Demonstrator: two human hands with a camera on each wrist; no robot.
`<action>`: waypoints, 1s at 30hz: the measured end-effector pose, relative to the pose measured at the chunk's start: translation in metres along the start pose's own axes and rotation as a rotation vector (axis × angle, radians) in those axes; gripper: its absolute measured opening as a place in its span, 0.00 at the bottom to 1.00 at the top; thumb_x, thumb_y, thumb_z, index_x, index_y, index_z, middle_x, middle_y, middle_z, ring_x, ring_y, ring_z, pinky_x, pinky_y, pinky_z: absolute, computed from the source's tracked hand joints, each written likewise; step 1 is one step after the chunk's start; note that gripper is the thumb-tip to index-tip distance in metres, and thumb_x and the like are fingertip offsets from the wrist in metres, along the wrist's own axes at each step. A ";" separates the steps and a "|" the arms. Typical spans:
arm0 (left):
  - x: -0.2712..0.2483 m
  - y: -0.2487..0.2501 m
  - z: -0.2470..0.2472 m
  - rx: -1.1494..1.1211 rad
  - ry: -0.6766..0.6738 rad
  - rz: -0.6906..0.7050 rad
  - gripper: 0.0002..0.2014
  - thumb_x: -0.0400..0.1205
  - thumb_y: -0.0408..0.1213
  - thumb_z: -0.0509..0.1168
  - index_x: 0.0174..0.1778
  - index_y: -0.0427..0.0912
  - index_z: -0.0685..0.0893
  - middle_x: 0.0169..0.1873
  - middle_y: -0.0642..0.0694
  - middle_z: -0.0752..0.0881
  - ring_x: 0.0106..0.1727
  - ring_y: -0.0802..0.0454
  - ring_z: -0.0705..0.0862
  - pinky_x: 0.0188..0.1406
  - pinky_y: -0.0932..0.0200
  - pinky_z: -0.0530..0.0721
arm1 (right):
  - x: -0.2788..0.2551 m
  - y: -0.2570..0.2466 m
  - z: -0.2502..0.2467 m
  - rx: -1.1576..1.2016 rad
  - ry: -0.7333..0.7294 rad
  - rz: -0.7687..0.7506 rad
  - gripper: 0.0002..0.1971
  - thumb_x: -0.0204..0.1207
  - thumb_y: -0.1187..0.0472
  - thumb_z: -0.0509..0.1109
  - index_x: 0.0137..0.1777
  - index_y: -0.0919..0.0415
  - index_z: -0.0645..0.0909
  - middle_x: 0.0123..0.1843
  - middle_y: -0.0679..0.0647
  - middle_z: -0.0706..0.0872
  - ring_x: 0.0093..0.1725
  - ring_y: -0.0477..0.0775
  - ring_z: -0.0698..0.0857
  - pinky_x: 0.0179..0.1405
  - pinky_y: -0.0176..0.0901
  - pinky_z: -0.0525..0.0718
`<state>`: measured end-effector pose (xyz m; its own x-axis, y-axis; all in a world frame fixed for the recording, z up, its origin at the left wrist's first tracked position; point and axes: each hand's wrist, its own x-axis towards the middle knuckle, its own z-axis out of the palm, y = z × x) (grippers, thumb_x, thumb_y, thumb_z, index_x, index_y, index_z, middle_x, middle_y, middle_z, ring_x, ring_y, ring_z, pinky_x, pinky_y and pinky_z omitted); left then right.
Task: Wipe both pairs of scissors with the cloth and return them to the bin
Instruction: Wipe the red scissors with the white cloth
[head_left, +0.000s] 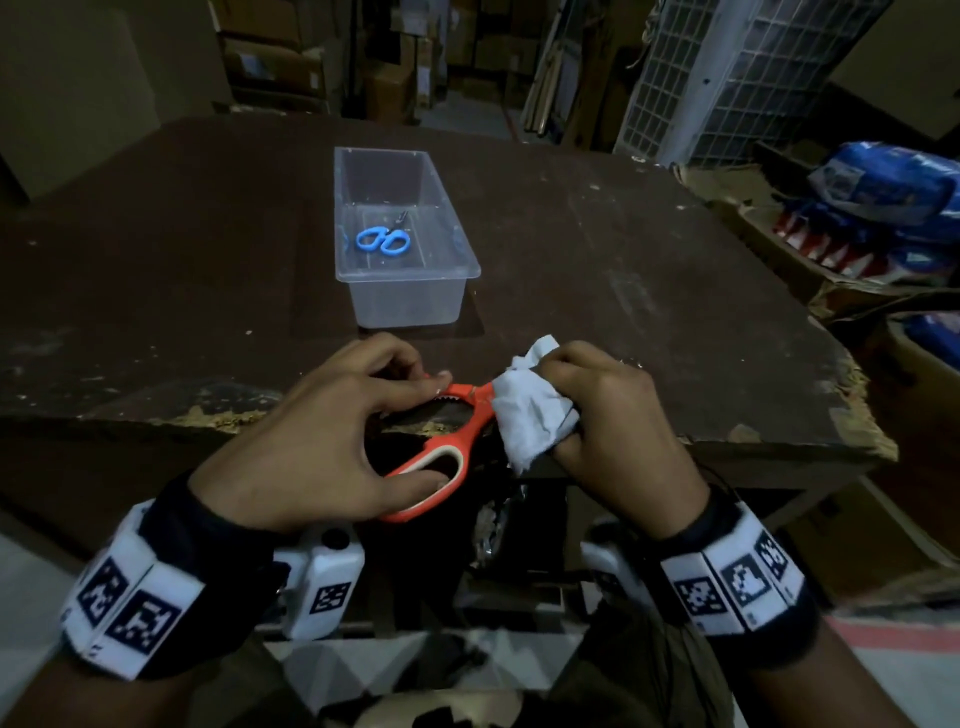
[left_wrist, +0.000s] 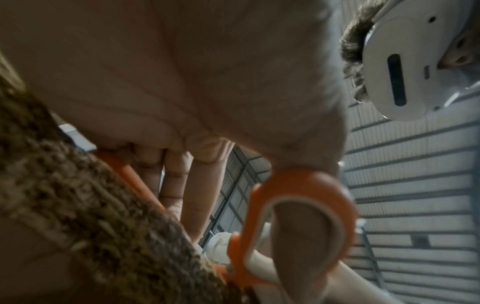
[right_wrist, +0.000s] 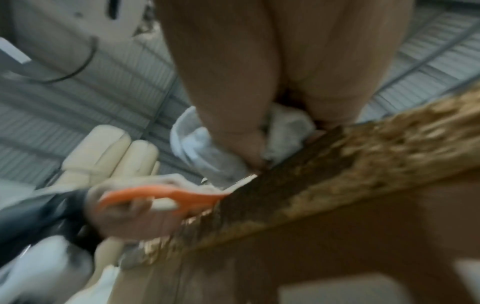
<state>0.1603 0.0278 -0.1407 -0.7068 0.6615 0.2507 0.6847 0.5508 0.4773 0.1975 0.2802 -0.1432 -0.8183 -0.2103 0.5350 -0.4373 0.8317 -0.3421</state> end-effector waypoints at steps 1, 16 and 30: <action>0.001 0.000 0.000 0.005 0.006 0.004 0.38 0.69 0.64 0.71 0.76 0.54 0.82 0.58 0.59 0.76 0.65 0.61 0.77 0.65 0.75 0.70 | 0.006 0.003 -0.001 -0.026 -0.006 0.000 0.08 0.63 0.74 0.76 0.38 0.62 0.87 0.41 0.44 0.78 0.40 0.36 0.76 0.42 0.11 0.66; 0.004 0.000 -0.001 0.043 -0.029 -0.040 0.41 0.67 0.67 0.70 0.77 0.57 0.80 0.58 0.64 0.72 0.66 0.63 0.75 0.62 0.80 0.67 | 0.049 0.032 -0.002 -0.325 -0.077 0.259 0.12 0.63 0.69 0.74 0.28 0.56 0.76 0.31 0.58 0.79 0.33 0.64 0.83 0.31 0.41 0.66; 0.003 -0.006 -0.006 0.033 -0.048 0.044 0.36 0.70 0.60 0.77 0.76 0.58 0.81 0.61 0.63 0.73 0.68 0.60 0.77 0.66 0.71 0.72 | 0.011 -0.022 0.009 -0.091 0.003 0.102 0.13 0.56 0.72 0.79 0.30 0.57 0.79 0.34 0.49 0.76 0.28 0.53 0.80 0.26 0.30 0.68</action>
<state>0.1533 0.0233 -0.1383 -0.6670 0.7088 0.2295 0.7211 0.5365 0.4384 0.1943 0.2549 -0.1370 -0.8559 -0.1207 0.5029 -0.3159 0.8919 -0.3237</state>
